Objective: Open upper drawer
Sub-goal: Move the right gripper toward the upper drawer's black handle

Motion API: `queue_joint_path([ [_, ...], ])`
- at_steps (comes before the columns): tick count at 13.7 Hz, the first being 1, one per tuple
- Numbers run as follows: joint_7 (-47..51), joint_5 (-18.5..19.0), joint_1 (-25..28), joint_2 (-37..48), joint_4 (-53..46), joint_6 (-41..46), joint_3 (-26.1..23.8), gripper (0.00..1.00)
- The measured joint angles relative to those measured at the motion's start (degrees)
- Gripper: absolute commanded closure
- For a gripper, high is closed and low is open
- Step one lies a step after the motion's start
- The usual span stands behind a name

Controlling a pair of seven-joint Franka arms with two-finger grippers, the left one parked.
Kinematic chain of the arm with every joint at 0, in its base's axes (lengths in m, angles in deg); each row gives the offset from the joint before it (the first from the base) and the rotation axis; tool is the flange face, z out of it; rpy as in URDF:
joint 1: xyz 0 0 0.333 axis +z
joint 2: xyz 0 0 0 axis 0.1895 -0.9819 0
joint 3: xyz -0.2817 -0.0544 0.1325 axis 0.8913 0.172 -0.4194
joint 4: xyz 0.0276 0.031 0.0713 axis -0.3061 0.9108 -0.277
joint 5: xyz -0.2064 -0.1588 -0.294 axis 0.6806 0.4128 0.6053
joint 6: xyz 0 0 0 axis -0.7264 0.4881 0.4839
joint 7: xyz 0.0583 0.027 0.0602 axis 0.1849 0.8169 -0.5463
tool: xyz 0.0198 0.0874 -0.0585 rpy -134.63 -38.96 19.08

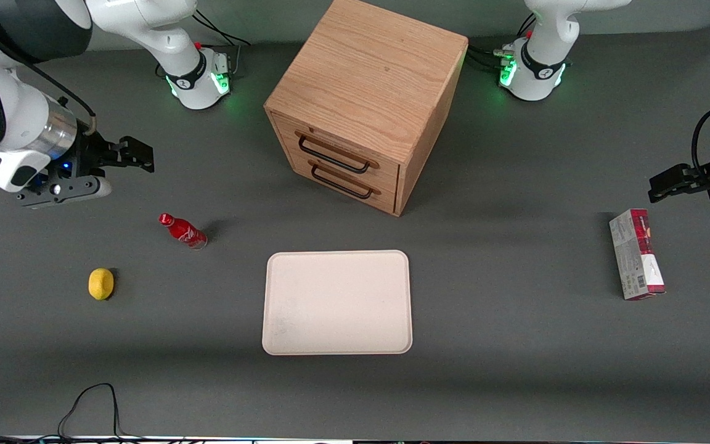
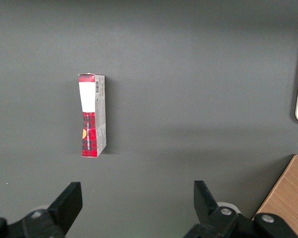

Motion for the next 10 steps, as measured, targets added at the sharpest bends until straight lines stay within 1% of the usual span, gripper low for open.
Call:
queue_joint_path([
  [3,0.0,-0.6,2.5,-0.5,-1.2,2.1,-0.2,0.00],
  [7,0.0,-0.4,11.6,-3.7,-1.4,1.5,-0.4,0.00],
  [8,0.1,-0.4,13.2,-4.4,-1.4,1.0,-0.4,0.00],
  [10,0.0,-0.4,14.6,-5.5,-1.5,0.2,-0.4,0.00],
])
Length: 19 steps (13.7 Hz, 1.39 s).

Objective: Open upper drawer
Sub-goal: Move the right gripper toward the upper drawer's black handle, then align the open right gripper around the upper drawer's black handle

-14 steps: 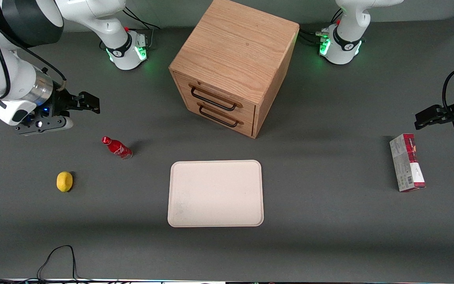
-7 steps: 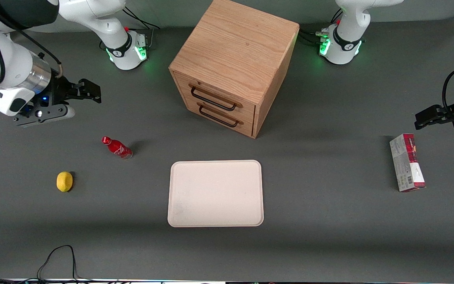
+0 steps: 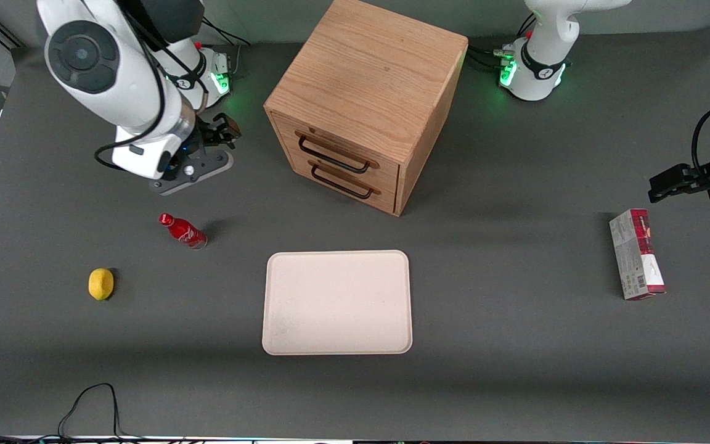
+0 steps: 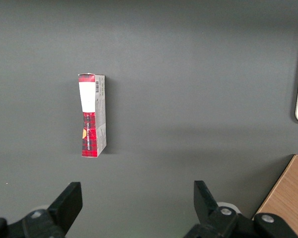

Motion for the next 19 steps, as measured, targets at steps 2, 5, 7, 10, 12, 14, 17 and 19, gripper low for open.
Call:
queue_joint_path([
  [2,0.0,0.0,1.2,-0.6,-0.2,-0.5,0.0,0.00],
  [5,0.0,-0.2,4.1,-1.5,-1.7,-1.8,-0.1,0.00],
  [7,0.0,-0.2,6.0,-2.2,-2.9,-2.9,-0.1,0.00],
  [10,0.0,-0.2,7.7,-3.2,-3.3,-6.6,-0.2,0.00],
  [12,0.0,-0.2,9.3,-4.0,-3.4,-8.5,-0.2,0.00],
  [14,-1.2,-0.2,10.9,-4.9,-3.5,-9.8,-0.3,0.00],
  [17,-10.4,-3.5,10.8,-6.0,-3.6,-10.5,0.2,0.00],
  [19,-13.3,-5.0,9.9,-6.3,-3.6,-10.8,0.7,0.00],
])
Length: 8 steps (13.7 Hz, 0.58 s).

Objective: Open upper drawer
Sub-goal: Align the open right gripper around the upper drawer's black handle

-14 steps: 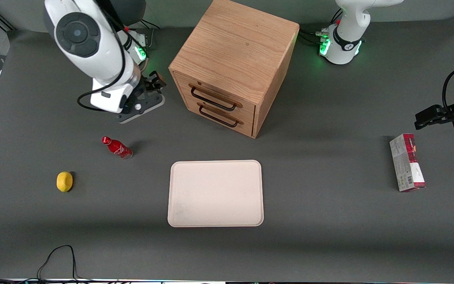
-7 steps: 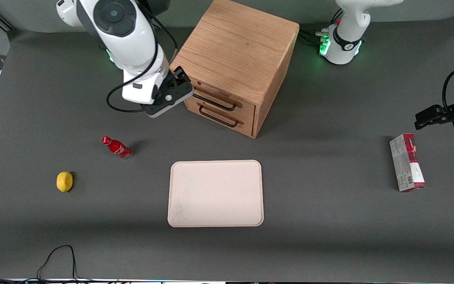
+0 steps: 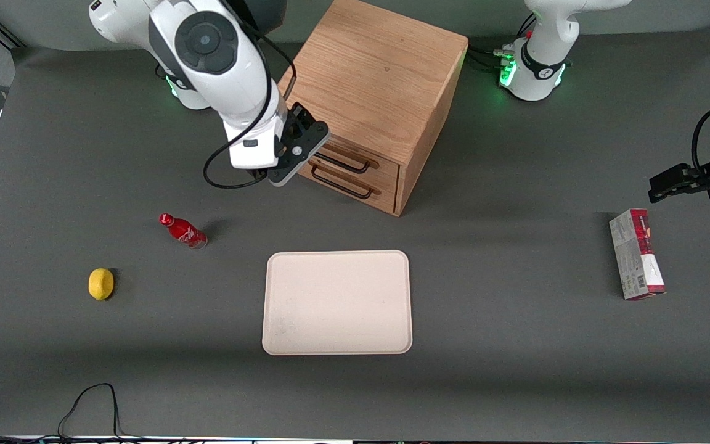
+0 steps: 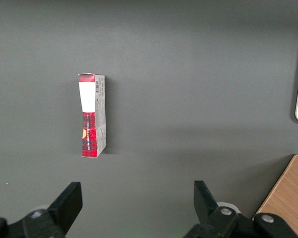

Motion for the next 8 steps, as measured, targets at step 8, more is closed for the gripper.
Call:
queue_joint_path([
  [8,-0.8,-0.3,0.2,-0.8,0.0,-5.7,-0.4,0.00],
])
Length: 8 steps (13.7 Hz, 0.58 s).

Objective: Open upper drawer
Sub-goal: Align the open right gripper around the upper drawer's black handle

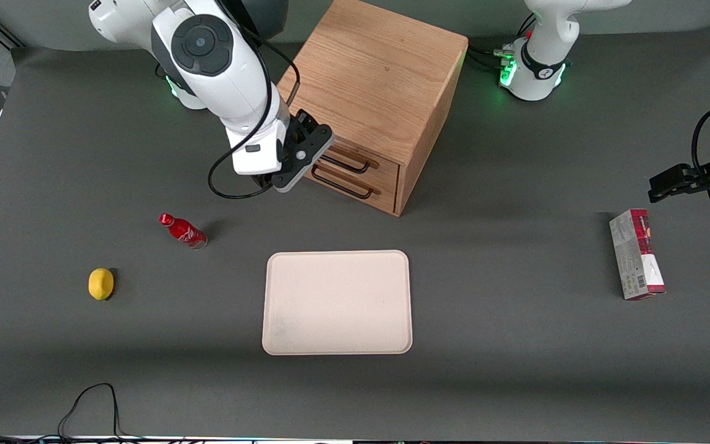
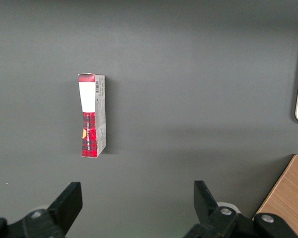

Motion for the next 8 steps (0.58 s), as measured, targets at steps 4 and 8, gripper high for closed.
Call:
queue_joint_path([
  [4,0.0,0.0,0.1,-1.5,0.0,-1.9,-0.3,0.00],
  [8,-2.0,-0.1,1.6,-3.4,0.0,-3.4,-0.5,0.00],
])
